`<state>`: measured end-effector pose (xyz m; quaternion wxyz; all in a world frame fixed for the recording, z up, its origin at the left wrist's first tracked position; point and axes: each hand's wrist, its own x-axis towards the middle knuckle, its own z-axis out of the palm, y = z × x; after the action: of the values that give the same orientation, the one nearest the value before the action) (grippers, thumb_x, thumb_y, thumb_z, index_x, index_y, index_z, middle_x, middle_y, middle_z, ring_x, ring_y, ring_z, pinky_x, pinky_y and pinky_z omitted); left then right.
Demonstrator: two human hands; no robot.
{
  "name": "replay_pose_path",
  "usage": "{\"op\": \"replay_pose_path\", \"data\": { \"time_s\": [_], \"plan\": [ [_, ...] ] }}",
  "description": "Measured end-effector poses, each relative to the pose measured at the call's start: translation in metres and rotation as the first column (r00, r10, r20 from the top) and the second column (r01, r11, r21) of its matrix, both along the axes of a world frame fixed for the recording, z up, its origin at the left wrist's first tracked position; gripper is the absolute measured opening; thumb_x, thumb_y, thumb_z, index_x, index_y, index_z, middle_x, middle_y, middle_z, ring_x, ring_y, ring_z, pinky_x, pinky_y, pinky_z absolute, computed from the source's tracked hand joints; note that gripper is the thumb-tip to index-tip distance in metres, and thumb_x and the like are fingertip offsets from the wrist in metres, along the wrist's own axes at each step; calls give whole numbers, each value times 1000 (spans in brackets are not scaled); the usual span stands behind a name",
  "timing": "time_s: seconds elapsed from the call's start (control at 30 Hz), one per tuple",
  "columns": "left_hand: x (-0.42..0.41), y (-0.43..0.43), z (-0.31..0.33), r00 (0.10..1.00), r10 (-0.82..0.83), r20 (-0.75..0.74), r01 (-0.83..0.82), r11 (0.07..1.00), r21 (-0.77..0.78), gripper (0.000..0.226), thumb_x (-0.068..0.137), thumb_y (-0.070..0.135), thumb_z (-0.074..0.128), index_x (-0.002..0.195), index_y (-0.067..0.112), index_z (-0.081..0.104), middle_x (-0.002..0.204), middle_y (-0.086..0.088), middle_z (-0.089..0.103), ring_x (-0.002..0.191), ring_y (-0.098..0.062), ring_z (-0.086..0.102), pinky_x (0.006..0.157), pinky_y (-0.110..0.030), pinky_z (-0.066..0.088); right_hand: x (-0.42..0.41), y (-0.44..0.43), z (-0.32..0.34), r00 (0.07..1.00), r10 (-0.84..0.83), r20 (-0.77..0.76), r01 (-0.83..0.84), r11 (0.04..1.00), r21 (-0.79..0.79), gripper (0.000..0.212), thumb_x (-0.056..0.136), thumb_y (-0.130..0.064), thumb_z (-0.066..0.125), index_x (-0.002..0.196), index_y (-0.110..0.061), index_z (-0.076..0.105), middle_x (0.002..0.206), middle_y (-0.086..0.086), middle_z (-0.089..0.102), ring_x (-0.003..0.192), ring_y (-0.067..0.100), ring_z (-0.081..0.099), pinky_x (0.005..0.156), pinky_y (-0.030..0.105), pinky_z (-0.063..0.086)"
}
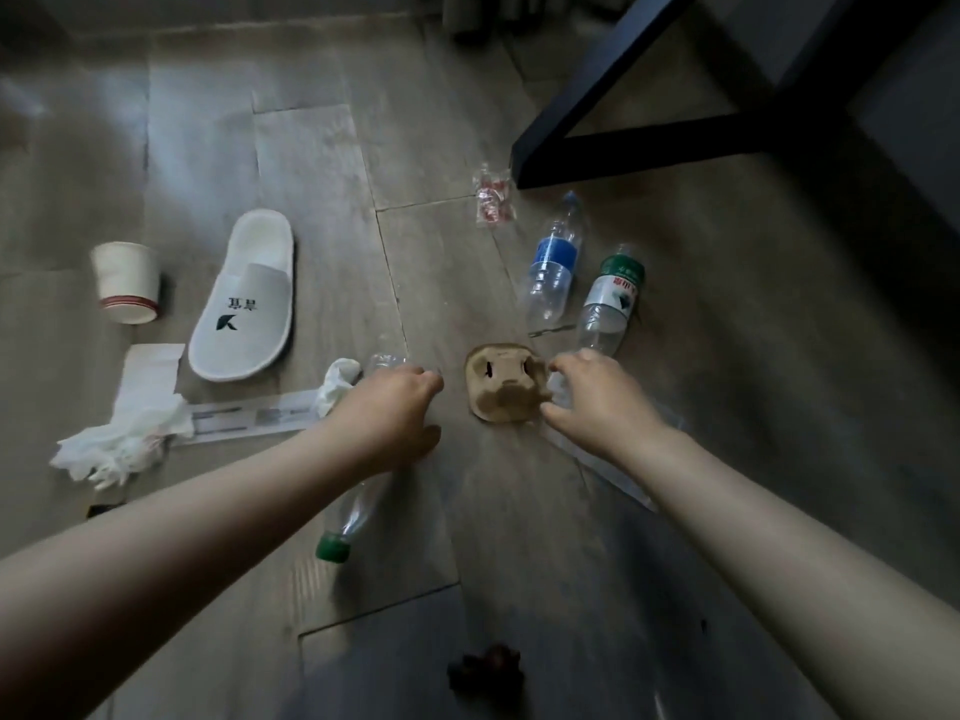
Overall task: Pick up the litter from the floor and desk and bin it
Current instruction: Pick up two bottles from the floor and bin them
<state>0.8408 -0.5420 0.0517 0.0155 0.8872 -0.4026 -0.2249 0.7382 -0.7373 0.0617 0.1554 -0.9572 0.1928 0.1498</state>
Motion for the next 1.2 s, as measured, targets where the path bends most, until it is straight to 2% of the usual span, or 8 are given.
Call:
{"op": "replay_pose_path", "data": {
  "time_s": [0.3, 0.37, 0.47, 0.57, 0.73, 0.87, 1.03, 1.2],
  "plan": [
    [3, 3, -39, 990, 24, 142, -16, 998, -57, 45, 85, 40, 60, 123, 17, 54, 124, -6, 54, 112, -26, 50, 95, -38, 44, -10, -27, -44, 994, -50, 95, 58, 995, -80, 49, 85, -36, 62, 128, -14, 50, 133, 12, 43, 125, 31, 39, 100, 37, 39],
    [0, 10, -45, 983, 23, 181, -17, 999, -35, 52, 84, 42, 61, 129, 18, 51, 137, -7, 46, 124, -27, 42, 103, -39, 38, -11, -31, -49, 994, -51, 99, 60, 994, -87, 52, 85, -36, 62, 130, -15, 49, 138, 13, 38, 127, 32, 36, 102, 38, 37],
    [-5, 21, -55, 983, 57, 175, -58, 998, 0, 74, 81, 47, 65, 143, 20, 35, 156, -10, 18, 144, -31, 14, 114, -47, 25, -10, -33, -58, 990, -63, 127, 76, 992, -102, 56, 85, -36, 64, 133, -15, 46, 141, 13, 32, 128, 34, 36, 103, 39, 37],
    [-7, 29, -59, 984, 111, 138, -109, 994, -20, 87, 78, 48, 69, 148, 16, 27, 159, -12, 5, 145, -35, 3, 119, -47, 15, -10, -34, -64, 983, -85, 161, 106, 986, -129, 61, 85, -36, 65, 137, -16, 40, 146, 15, 24, 132, 36, 31, 106, 39, 34],
    [-9, 35, -70, 985, 126, 120, -121, 991, -52, 91, 75, 48, 72, 147, 16, 27, 160, -10, -7, 145, -38, -7, 118, -45, 8, -7, -41, -75, 977, -143, 157, 162, 980, -116, 74, 85, -37, 65, 146, -23, 26, 156, 14, 1, 139, 38, 18, 111, 44, 30],
    [-9, 39, -76, 985, 127, 120, -117, 990, -83, 90, 74, 44, 75, 147, 15, 30, 160, -9, -12, 145, -37, -10, 119, -45, 10, 5, -52, -84, 973, -160, 164, 175, 981, -85, 71, 84, -33, 64, 145, -23, 29, 156, 16, 0, 138, 42, 21, 109, 45, 31],
    [-13, 39, -77, 986, 154, 68, -149, 987, -67, 94, 79, 42, 71, 152, 20, 16, 157, -2, -25, 144, -42, -12, 118, -49, 10, 16, -50, -94, 965, -218, 147, 227, 973, -49, 61, 85, -28, 63, 139, -20, 37, 156, 15, -3, 128, 44, 37, 104, 44, 39],
    [-14, 38, -79, 985, 151, 82, -147, 988, -56, 98, 77, 47, 71, 152, 21, 14, 157, -1, -27, 142, -48, 4, 117, -51, 16, 5, -49, -102, 951, -184, 248, 222, 966, -132, 34, 86, -8, 59, 119, -8, 50, 147, 22, 19, 108, 43, 52, 92, 42, 45]
  ]
}}
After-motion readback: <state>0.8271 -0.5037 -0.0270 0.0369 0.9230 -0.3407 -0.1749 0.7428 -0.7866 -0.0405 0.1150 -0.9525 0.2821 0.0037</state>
